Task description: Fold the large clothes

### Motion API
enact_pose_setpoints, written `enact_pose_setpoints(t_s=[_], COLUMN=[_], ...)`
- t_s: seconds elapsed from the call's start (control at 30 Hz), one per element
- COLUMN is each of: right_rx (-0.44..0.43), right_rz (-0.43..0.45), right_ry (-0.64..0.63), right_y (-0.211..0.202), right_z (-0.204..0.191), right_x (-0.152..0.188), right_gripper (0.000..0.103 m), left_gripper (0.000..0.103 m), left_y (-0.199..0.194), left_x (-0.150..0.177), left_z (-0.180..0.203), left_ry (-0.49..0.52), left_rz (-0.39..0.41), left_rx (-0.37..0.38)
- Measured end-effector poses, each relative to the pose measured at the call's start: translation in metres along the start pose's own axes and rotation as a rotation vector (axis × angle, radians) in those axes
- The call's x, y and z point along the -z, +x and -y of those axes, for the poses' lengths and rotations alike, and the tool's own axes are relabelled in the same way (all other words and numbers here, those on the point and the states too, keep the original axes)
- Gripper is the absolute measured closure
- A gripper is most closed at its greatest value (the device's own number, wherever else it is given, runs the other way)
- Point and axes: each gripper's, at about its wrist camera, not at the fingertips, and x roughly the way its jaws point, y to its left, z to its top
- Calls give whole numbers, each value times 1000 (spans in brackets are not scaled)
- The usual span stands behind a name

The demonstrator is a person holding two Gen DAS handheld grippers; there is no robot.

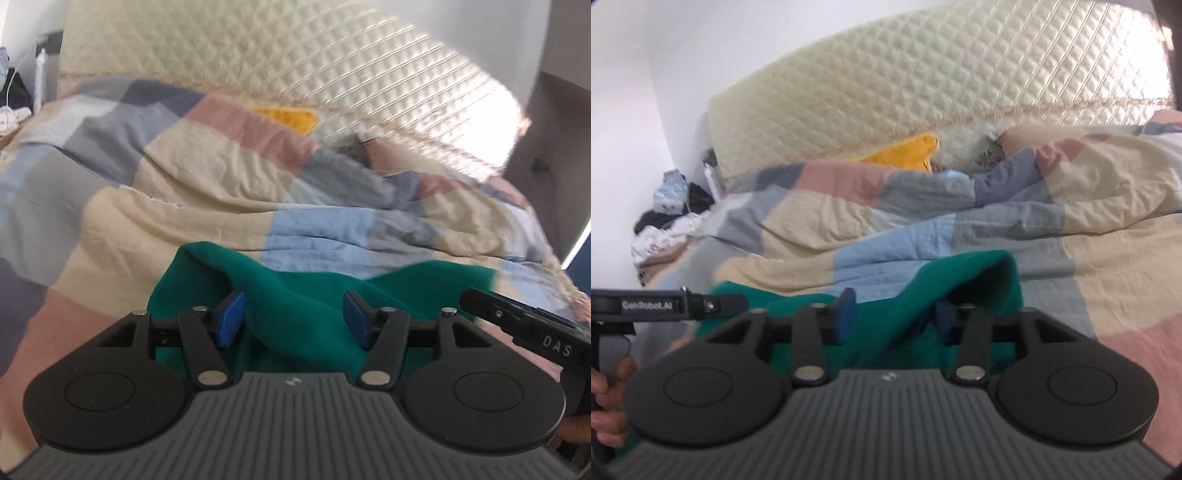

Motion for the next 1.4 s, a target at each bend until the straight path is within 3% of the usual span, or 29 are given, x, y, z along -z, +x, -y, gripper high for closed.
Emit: enact_pose_setpoints(t_s=[0.23,0.43,0.57,0.7,0.8,0.97,1.23,1.3,1.4], right_rx=[-14,10,7,-3,10,36,75,80,88], right_rz=[45,44,69,33,-2,31,48,51,40], right_ry=[35,6,-26,-11,6,-33,-55,-41,-16], right_y=[-127,-226,-275,-292,-292,-289,-279,-274,-261], right_z=[-32,-55,-63,-61,-60,-64,-64,-60,-52], right_x=[2,32,55,83,94,99,107,109,113], right_gripper=[54,53,53,53,53,53,53,45,45], left_gripper=[38,38,38,38,38,38,38,38,38], left_y=[-125,-215,-260,-286,-291,-277,-225,-208,-181], left_x=[48,109,146,171,179,178,161,159,157], left_z=[41,82,98,101,95,93,86,82,75], left_ry=[7,14,35,14,-7,8,-29,-50,-82], left_rz=[15,40,69,61,50,11,-63,-92,-132], left_rx=[45,86,73,52,52,26,-4,-15,-26])
